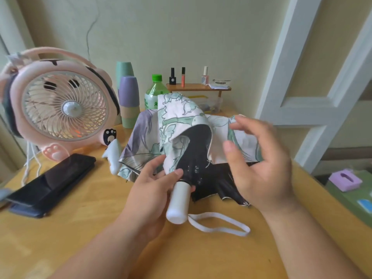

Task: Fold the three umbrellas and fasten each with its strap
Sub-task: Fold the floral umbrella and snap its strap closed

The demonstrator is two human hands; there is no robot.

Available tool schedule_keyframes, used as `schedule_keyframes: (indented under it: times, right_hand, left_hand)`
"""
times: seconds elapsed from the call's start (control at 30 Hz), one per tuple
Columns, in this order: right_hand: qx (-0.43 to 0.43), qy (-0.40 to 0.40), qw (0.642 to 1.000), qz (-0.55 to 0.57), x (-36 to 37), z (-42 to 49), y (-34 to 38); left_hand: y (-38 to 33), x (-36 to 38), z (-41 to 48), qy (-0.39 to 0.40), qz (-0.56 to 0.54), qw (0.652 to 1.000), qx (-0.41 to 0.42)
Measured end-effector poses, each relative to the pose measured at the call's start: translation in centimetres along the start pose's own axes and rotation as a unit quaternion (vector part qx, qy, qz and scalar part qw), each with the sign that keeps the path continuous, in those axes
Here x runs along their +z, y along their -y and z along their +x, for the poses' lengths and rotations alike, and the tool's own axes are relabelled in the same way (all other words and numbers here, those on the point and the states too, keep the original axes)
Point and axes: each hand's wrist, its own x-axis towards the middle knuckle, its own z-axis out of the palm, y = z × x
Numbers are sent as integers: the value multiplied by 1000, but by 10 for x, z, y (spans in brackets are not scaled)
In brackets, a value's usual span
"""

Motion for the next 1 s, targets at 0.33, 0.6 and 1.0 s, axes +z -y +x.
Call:
schedule_keyframes:
  times: [0.33, 0.6, 1.0]
  right_hand:
    - [207, 66, 974, -58, -31, 22, 8]
    - [279, 230, 930, -62, 15, -4, 5]
    - [188, 390, 896, -100, 19, 8, 7]
  left_hand:
    - [-26, -7, 0, 110, -139, 977, -116]
    - [-9, -6, 0, 28, -25, 982, -185]
    - [-11, -6, 4, 160, -5, 939, -305]
